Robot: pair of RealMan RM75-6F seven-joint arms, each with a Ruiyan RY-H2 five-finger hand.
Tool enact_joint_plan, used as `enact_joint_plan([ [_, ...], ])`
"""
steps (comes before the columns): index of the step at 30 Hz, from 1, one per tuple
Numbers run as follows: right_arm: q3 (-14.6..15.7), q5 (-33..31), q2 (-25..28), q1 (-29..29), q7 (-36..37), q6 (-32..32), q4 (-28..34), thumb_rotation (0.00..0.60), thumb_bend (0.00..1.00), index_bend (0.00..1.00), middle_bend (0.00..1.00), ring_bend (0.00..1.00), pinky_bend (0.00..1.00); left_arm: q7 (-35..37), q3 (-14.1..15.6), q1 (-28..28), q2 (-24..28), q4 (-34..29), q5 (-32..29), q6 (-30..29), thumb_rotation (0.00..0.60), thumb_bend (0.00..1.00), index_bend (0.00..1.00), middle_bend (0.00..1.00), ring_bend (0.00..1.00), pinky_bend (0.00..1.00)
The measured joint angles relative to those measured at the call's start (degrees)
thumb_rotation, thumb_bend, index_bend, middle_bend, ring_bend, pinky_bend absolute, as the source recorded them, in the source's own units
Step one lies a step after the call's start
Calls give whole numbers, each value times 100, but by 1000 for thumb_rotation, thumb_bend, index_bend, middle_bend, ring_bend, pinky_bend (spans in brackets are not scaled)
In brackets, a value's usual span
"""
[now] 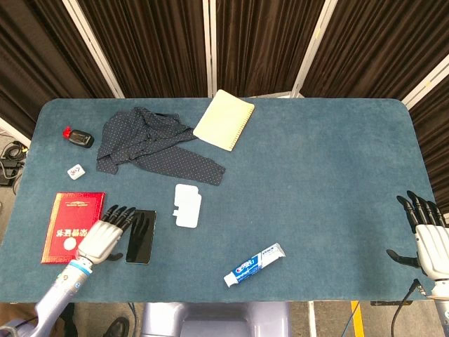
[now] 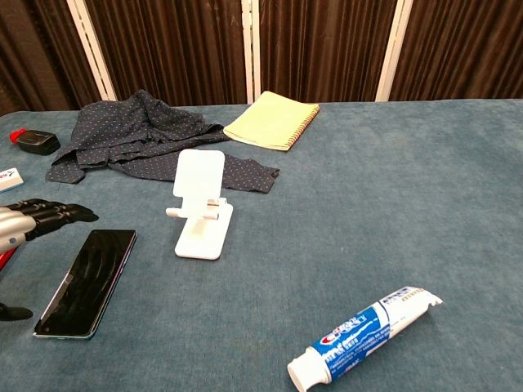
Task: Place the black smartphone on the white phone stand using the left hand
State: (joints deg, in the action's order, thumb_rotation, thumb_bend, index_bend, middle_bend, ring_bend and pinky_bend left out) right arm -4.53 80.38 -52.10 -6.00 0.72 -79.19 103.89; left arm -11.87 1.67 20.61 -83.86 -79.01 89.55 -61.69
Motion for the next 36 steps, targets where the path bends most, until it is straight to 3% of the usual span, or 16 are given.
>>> enact_joint_plan([
  [14, -18, -7, 52, 16, 181, -9, -33, 600, 0, 0, 0, 0, 0, -261, 48, 117, -276, 1, -43, 9, 600, 0, 0, 0, 0, 0],
  [26, -20, -16, 79, 24, 287, 3, -57, 600, 0, 0, 0, 0, 0, -673, -41, 357, -423, -442, -34, 90, 600, 0, 0, 0, 0, 0],
  [31, -21, -29, 85, 27, 361, 16, -77, 600, 0, 0, 0, 0, 0, -624, -9, 597, -107, -674, 117, 322, 600, 0, 0, 0, 0, 0],
  [36, -13, -1, 104, 28, 445, 35, -60, 600, 0, 0, 0, 0, 0, -237, 146, 944, 580, -760, 613, 531, 600, 0, 16, 0, 0, 0],
])
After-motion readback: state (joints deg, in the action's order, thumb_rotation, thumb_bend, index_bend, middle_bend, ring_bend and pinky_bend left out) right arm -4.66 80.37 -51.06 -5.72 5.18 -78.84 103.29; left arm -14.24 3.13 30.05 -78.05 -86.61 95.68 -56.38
